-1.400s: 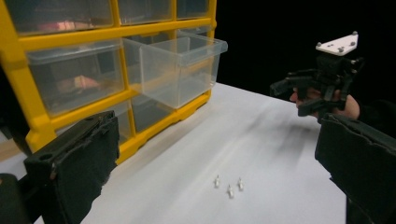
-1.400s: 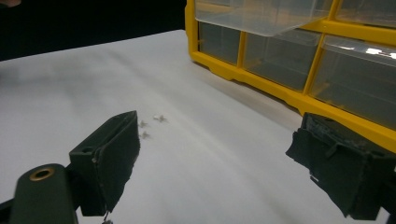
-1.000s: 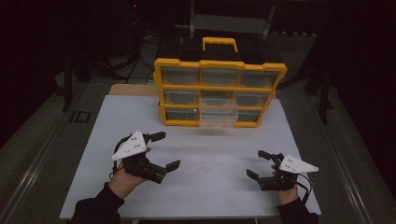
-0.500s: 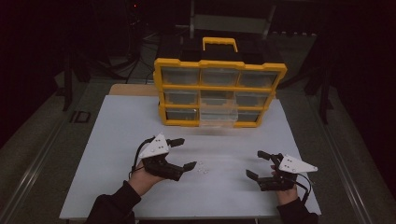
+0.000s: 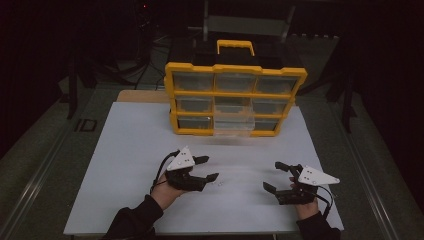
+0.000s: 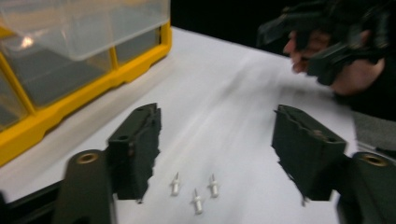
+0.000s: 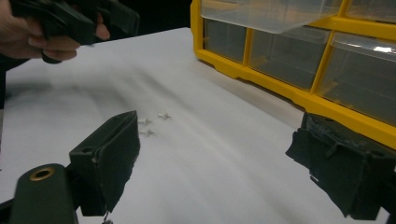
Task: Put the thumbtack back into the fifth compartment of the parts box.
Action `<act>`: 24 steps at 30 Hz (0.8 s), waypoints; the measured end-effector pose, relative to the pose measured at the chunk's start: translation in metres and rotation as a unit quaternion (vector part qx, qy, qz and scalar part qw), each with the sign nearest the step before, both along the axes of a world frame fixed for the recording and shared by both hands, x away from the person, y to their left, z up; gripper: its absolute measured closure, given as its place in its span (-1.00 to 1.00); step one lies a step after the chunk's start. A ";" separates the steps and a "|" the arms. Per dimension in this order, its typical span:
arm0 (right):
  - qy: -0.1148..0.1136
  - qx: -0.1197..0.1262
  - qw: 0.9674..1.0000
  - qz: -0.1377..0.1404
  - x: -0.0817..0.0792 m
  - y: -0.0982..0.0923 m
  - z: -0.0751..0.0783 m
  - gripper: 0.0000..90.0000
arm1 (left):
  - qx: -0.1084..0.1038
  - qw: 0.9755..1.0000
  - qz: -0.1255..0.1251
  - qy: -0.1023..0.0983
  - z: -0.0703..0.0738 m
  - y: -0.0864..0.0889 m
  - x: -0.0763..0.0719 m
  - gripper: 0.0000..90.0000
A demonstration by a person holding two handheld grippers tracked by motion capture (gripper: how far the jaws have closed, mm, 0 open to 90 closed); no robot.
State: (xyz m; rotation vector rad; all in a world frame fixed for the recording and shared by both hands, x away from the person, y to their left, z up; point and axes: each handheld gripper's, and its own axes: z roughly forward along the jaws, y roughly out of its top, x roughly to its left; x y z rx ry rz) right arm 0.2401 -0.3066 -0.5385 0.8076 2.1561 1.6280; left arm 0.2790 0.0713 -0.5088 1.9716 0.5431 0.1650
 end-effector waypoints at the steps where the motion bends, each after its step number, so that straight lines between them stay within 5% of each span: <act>1: 0.001 0.000 1.000 0.000 0.000 0.000 0.000 -0.70 | 0.002 1.000 0.001 0.004 -0.002 -0.001 0.001 -0.20; 10: 0.001 -0.001 1.000 0.003 0.000 0.000 -0.001 -0.70 | 0.042 0.998 0.005 0.038 -0.025 -0.013 0.014 0.13; 11: 0.001 -0.001 1.000 0.004 0.000 0.000 -0.001 -0.70 | 0.063 0.997 0.018 0.047 -0.031 -0.018 0.017 0.13; 14: 0.002 -0.002 1.000 0.005 0.000 0.001 -0.001 -0.70 | 0.081 0.995 0.021 0.062 -0.040 -0.023 0.022 0.26; 24: 0.003 -0.003 1.000 0.007 0.000 0.000 -0.002 -0.70 | 0.118 0.989 0.027 0.087 -0.056 -0.031 0.028 0.48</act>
